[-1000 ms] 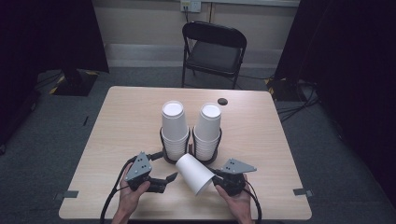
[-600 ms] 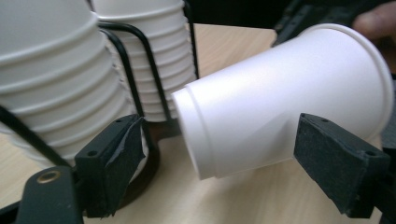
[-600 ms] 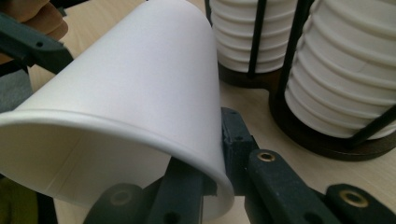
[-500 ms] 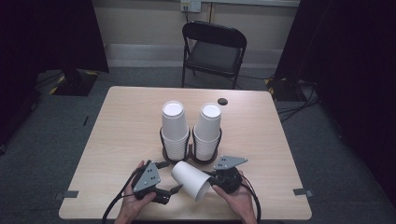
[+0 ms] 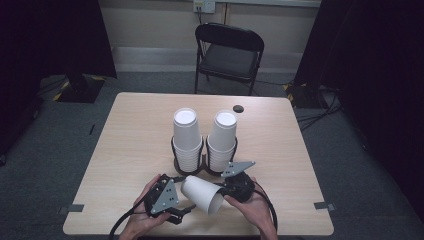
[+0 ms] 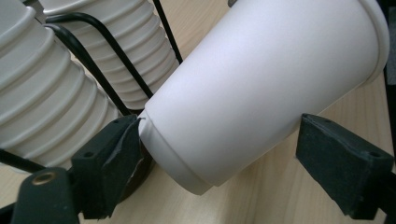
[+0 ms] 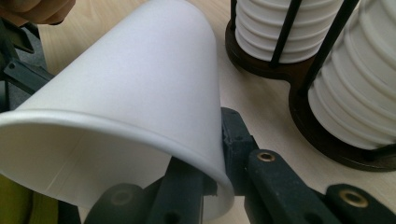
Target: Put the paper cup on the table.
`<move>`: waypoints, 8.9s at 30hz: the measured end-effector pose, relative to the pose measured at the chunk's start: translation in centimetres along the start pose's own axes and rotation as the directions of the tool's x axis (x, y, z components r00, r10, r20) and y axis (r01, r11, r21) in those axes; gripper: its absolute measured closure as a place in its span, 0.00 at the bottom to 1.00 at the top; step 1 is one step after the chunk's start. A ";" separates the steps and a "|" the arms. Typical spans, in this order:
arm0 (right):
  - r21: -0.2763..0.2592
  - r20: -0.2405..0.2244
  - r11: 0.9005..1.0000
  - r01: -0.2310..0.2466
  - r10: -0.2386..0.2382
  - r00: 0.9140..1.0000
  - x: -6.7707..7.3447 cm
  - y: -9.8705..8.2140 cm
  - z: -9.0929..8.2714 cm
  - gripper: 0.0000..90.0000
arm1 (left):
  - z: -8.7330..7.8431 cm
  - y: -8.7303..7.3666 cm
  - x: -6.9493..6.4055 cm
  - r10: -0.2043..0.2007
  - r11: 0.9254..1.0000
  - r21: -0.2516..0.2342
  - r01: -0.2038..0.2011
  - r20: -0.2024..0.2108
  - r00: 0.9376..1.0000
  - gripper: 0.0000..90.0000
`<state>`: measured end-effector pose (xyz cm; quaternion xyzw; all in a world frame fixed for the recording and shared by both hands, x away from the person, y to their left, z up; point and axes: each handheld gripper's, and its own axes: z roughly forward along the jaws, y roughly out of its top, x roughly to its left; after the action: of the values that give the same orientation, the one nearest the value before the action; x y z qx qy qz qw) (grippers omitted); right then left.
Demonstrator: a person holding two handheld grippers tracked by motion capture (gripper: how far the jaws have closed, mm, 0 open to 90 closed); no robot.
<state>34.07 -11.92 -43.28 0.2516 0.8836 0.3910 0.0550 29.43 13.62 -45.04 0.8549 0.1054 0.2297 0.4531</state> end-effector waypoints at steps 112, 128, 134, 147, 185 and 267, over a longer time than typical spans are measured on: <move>-0.234 -0.045 0.957 -0.172 0.166 0.985 -0.4 0.5 0.5 0.59 | 3.1 1.0 0.0 -0.201 0.967 -0.154 0.203 0.027 0.979 0.11; -0.484 0.019 0.856 -0.179 0.215 0.976 -0.7 -2.1 -1.7 0.45 | 0.9 -0.6 1.8 -0.313 0.931 -0.212 0.296 -0.047 0.949 0.11; -0.547 0.039 0.804 -0.232 0.302 0.953 -1.4 -3.9 -2.5 0.34 | 0.0 -1.1 2.6 -0.365 0.909 -0.250 0.334 -0.087 0.927 0.11; -0.568 0.176 0.789 -0.234 0.394 0.902 -1.6 -7.0 -2.6 0.20 | -1.9 -2.4 4.6 -0.431 0.882 -0.272 0.384 -0.138 0.892 0.11; -0.585 0.372 0.803 -0.116 0.392 0.842 -1.4 -9.7 -1.3 0.15 | -1.6 -5.5 14.1 -0.541 0.835 -0.321 0.448 -0.326 0.775 0.09; -0.590 0.347 0.797 -0.131 0.397 0.850 -1.6 -9.8 -1.4 0.16 | -1.0 -9.5 9.6 -0.581 0.802 -0.149 0.579 -0.421 0.697 0.17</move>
<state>31.14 -19.16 -49.53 0.4337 0.6516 0.5596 0.2724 37.59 23.49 -49.55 0.7004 0.4695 0.2654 0.4676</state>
